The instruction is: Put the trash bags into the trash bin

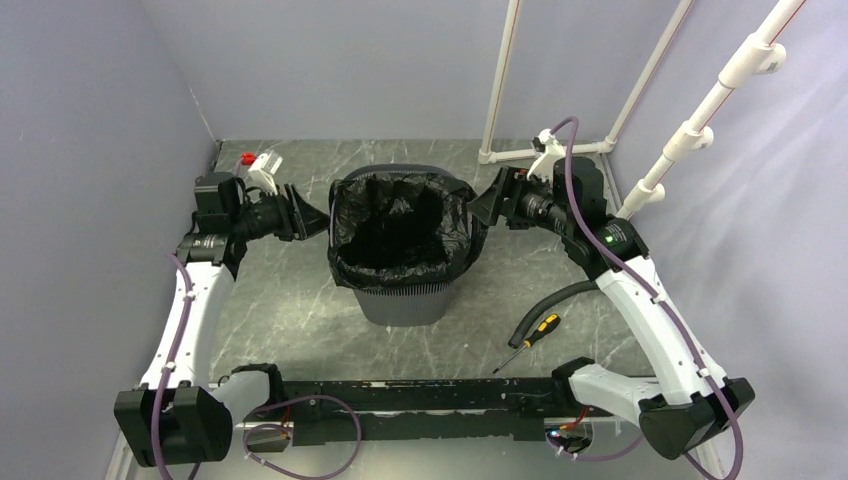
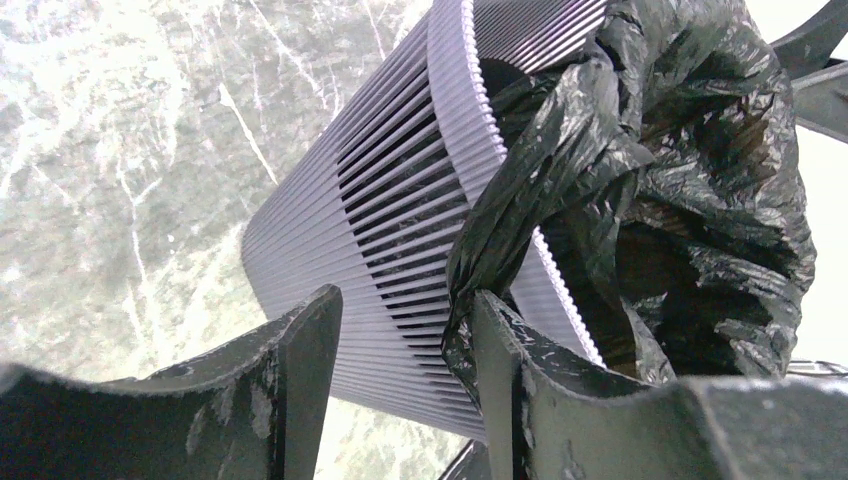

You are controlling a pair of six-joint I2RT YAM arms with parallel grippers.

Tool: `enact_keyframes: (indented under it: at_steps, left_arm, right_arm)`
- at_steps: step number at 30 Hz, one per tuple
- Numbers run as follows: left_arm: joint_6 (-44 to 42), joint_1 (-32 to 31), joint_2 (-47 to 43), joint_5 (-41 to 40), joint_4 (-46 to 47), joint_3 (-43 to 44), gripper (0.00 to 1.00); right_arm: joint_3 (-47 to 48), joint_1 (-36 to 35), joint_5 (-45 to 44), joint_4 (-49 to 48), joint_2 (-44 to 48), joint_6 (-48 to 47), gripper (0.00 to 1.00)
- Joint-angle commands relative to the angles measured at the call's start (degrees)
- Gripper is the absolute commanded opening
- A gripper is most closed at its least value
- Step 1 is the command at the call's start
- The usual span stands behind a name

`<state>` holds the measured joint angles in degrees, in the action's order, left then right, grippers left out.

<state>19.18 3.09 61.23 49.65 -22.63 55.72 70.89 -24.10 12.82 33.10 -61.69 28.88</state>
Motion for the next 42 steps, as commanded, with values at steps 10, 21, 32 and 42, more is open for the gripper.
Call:
enact_keyframes:
  at_steps: [10,21,32,42]
  left_arm:
    - [-11.8,3.9,1.5,2.1,-11.4,7.6,0.62]
    - [-20.9,5.0,7.0,12.0,-12.3,15.7,0.65]
    - [-26.2,5.0,12.8,18.7,-8.5,18.5,0.63]
    - [-27.9,4.2,15.3,20.0,-5.5,18.1,0.47]
  right_arm:
    - [3.0,6.6,14.9,-5.3,-4.6,-6.5,0.74]
    - [4.7,7.4,18.3,-5.5,-7.5,-11.2,0.74]
    - [6.9,7.6,19.8,-4.9,-10.5,-15.6,0.7]
    - [8.3,7.7,24.8,-7.0,-13.6,-16.3,0.52]
